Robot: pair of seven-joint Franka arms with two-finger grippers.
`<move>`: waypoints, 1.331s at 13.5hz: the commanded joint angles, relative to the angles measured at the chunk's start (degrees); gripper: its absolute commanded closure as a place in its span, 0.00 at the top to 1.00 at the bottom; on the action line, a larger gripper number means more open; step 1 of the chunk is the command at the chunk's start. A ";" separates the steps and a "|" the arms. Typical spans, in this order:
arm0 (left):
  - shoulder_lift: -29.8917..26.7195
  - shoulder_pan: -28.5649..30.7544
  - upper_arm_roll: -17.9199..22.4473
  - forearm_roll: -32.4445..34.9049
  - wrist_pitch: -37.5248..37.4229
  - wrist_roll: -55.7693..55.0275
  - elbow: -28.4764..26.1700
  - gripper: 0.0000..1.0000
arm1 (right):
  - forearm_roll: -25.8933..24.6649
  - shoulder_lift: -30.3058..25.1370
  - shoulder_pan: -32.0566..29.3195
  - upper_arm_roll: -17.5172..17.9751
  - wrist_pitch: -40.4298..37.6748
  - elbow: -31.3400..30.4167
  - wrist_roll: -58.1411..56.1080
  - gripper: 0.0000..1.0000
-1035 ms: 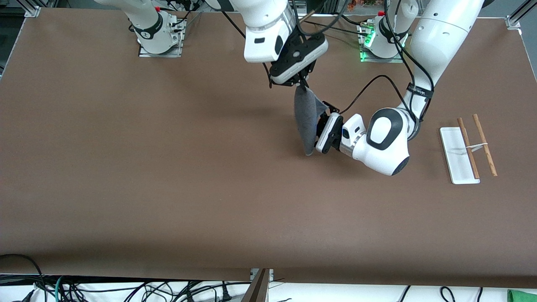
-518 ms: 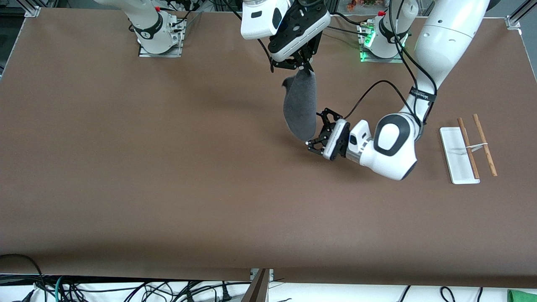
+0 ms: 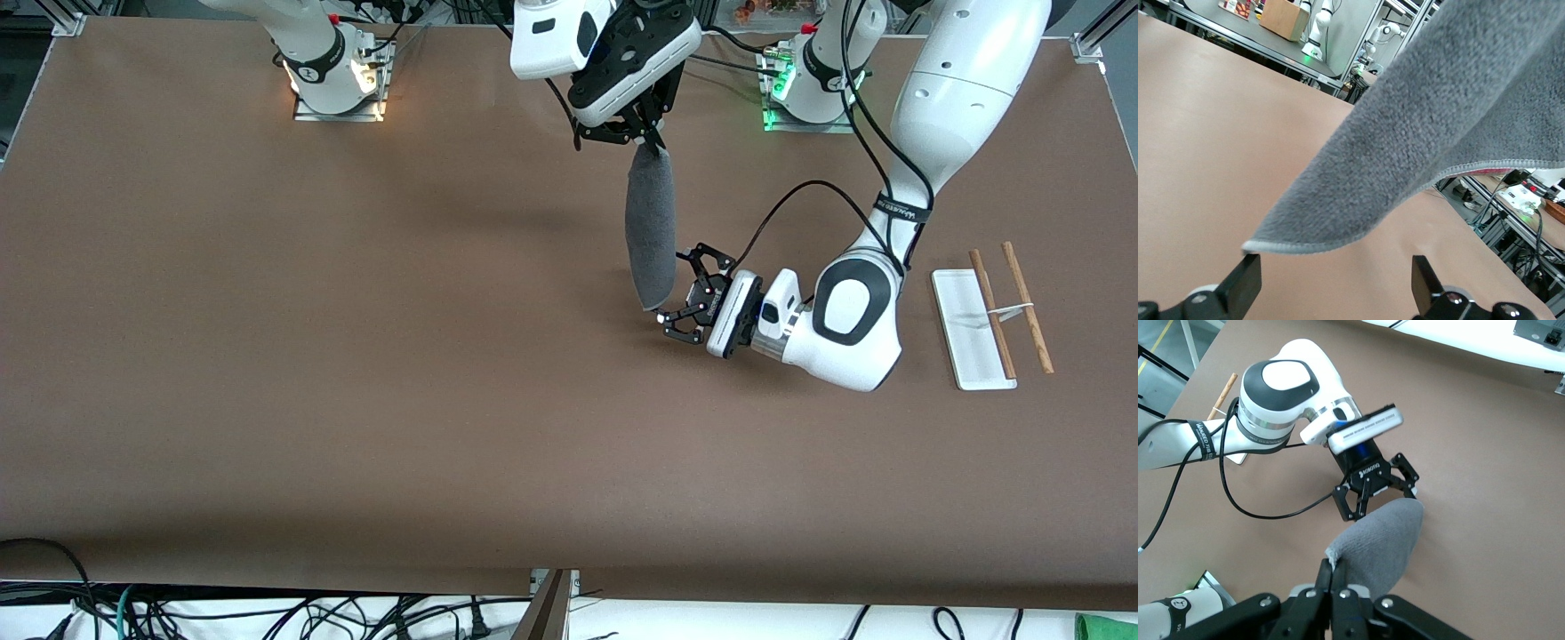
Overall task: Pass towel and hang on rack
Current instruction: 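Grasp the hanging towel with the left gripper below the right gripper, then open the right gripper while the left gripper carries the towel away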
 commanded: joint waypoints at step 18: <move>2.85 0.82 -0.77 -8.68 -7.50 20.51 0.27 0.00 | 0.96 -1.73 0.17 0.42 -0.73 -0.17 1.85 0.00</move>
